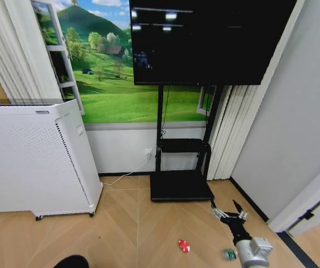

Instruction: Pick up the trash bin and place the garbage on the floor into it.

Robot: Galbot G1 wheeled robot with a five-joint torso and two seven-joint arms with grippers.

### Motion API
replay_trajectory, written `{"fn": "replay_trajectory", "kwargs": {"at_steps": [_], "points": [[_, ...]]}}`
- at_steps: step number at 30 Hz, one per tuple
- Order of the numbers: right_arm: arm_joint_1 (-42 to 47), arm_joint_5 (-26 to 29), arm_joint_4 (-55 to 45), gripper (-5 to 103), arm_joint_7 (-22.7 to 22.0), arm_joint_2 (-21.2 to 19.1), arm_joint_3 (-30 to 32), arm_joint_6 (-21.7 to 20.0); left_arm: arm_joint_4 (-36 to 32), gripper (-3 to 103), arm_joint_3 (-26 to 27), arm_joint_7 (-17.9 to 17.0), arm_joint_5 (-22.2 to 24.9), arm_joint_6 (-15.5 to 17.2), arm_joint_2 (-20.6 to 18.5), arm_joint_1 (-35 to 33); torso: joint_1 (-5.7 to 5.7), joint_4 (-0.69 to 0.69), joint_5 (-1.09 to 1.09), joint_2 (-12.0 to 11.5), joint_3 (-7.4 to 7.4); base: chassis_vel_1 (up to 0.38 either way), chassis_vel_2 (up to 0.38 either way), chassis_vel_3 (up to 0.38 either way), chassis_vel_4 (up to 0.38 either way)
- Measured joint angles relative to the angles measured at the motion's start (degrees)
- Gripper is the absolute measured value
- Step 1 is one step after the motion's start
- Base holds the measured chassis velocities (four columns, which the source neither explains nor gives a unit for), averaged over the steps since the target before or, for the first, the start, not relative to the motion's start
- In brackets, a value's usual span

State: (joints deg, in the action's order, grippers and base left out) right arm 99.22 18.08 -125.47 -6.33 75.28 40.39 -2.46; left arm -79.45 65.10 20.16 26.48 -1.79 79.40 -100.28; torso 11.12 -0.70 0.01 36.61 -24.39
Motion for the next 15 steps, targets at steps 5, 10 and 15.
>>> {"fn": "replay_trajectory", "kwargs": {"at_steps": [5,10,15], "points": [[-0.29,-0.1,0.17,100,0.03,-0.03,-0.29,-0.01,-2.81,97,1.28,0.38,-3.07,-4.58,0.36,-0.62,0.0,-0.01,0.0,0.0,0.0,0.0,0.0,0.0,0.0],[-0.21,-0.25,0.18,100,0.07,0.08,-0.26,-0.04,-7.26,97,1.94,0.32,-3.79,-7.14,0.91,-1.23,-0.41,0.0,0.0,-1.05,0.62,0.0,0.0,0.0,0.0],[0.05,-0.4,0.25,100,0.13,0.31,0.09,0.16,-8.18,98,1.69,0.12,-3.73,-6.86,1.42,-1.74,-1.19,0.0,-0.02,-2.96,1.76,0.0,0.0,0.0,0.0]]}}
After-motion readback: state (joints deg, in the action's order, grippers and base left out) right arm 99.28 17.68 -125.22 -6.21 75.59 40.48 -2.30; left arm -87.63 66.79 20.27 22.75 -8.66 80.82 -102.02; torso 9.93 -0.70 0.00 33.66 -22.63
